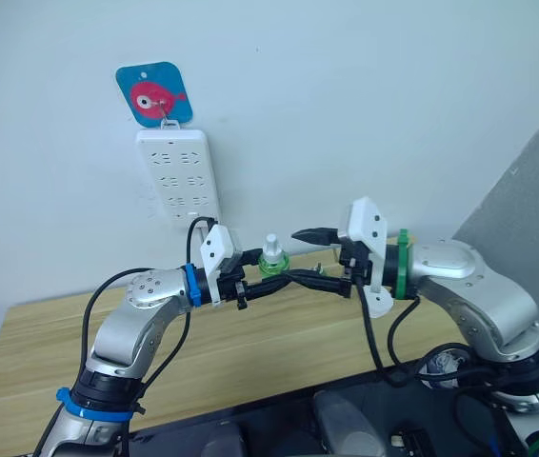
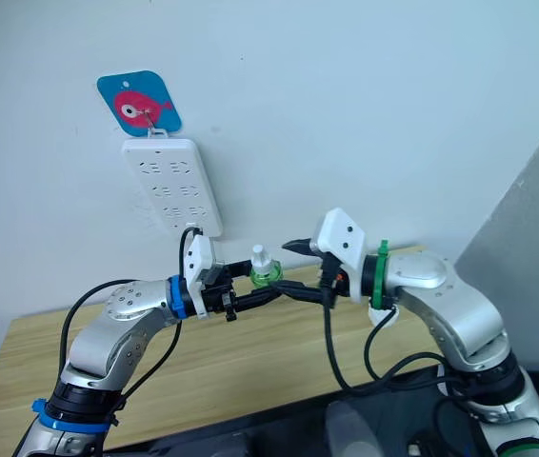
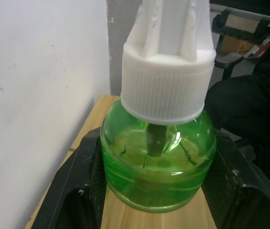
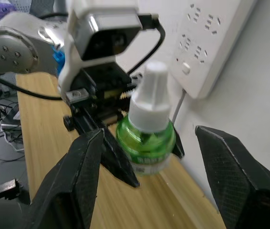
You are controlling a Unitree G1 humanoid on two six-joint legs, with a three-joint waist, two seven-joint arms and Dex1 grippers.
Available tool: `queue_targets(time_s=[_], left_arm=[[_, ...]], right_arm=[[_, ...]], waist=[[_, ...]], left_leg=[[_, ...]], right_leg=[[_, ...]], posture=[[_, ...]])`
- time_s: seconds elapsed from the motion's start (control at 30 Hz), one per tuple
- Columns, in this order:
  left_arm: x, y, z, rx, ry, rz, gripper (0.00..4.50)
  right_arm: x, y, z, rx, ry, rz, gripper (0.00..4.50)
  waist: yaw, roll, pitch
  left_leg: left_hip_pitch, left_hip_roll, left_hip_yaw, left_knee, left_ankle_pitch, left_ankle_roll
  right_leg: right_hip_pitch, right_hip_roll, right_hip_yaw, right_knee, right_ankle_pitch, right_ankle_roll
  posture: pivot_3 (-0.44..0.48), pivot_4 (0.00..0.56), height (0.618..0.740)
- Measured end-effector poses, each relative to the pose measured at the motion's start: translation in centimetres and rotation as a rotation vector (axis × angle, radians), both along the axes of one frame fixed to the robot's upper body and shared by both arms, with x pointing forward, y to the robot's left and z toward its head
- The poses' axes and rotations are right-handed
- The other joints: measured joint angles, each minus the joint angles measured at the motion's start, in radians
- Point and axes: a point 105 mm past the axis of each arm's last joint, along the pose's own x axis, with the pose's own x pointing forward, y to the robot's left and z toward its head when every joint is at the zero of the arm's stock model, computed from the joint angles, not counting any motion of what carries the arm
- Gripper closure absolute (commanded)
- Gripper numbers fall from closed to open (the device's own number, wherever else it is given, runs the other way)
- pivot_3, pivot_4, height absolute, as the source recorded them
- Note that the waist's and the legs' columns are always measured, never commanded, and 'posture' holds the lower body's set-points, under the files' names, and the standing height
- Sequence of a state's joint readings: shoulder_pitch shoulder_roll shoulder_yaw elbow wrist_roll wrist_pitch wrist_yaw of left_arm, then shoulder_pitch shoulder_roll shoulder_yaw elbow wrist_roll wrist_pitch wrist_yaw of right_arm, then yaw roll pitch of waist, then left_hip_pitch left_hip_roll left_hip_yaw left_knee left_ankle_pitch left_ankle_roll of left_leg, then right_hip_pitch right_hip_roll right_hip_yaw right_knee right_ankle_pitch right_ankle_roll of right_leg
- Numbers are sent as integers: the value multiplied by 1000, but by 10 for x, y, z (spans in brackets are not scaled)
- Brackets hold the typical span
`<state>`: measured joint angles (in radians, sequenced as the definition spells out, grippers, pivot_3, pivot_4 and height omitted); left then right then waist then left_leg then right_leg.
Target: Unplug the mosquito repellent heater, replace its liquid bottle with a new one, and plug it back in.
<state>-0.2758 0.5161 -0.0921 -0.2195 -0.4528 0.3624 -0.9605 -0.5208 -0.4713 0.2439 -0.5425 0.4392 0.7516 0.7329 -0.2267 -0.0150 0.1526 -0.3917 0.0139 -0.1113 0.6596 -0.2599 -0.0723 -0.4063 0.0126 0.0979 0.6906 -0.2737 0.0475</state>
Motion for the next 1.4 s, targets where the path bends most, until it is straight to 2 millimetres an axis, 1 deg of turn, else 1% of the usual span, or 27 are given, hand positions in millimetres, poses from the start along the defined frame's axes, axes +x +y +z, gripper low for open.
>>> queue_targets(time_s=[0.2,0.33,0.43,0.53,0.7,0.83,0.97,1.03,1.13,1.23,1.4], left_arm=[[-1,-1,-1,3,2,-10,2227],[-2,-2,-2,3,3,-13,2227],[-2,-3,-2,2,4,-15,2227],[-1,-3,-3,7,4,-10,2227],[1,-2,-4,12,5,8,2227],[1,-2,-4,9,5,9,2227],[-1,-2,-5,8,2,-3,2227],[-1,-2,-5,7,-2,-8,2227],[0,-1,-7,6,3,-6,2227],[0,-1,-7,6,2,-5,2227],[0,-1,-6,4,-4,-7,2227]], right_arm=[[9,33,1,42,-14,-39,1324],[16,43,-1,36,-17,-63,1324],[20,39,-3,16,-27,-89,1324],[22,31,-7,-5,-21,-100,1324],[19,9,-10,-15,36,-93,1324],[16,-3,-10,-23,59,-86,1324],[20,-25,-8,-56,65,-127,1324],[17,-32,-7,-74,58,-121,1324],[4,-30,-6,-76,72,-61,1324],[-1,-24,-3,-49,76,-37,1324],[2,3,7,33,36,-47,1324]], waist=[[2,0,0],[3,0,0],[4,0,0],[4,0,0],[5,0,0],[4,0,0],[5,0,0],[5,0,0],[4,0,0],[3,0,0],[1,0,0]], left_leg=[[-1,0,0,0,0,0],[-1,0,-1,0,0,0],[-1,0,-1,0,0,0],[-1,0,-1,0,0,0],[-1,0,-1,0,0,0],[-1,0,0,0,0,0],[-1,-1,0,0,0,0],[-1,-1,0,0,0,0],[-1,0,0,-1,0,1],[-1,0,0,0,0,1],[-1,0,0,0,0,0]], right_leg=[[0,-1,0,-1,1,-1],[0,-1,-1,-1,1,-1],[0,-1,-1,-1,1,-1],[0,-1,-1,-1,1,-1],[0,-1,-1,-1,1,-1],[0,0,0,-1,0,-1],[0,-1,0,-2,0,0],[0,-1,0,-2,0,0],[0,0,0,-2,-1,1],[0,0,0,-1,-1,1],[0,0,0,-1,0,1]], posture=[[-251,104,734],[-248,103,734],[-246,103,734],[-246,103,734],[-253,109,734],[-258,109,734],[-260,108,734],[-260,109,734],[-260,108,734],[-261,107,734],[-260,103,734]])
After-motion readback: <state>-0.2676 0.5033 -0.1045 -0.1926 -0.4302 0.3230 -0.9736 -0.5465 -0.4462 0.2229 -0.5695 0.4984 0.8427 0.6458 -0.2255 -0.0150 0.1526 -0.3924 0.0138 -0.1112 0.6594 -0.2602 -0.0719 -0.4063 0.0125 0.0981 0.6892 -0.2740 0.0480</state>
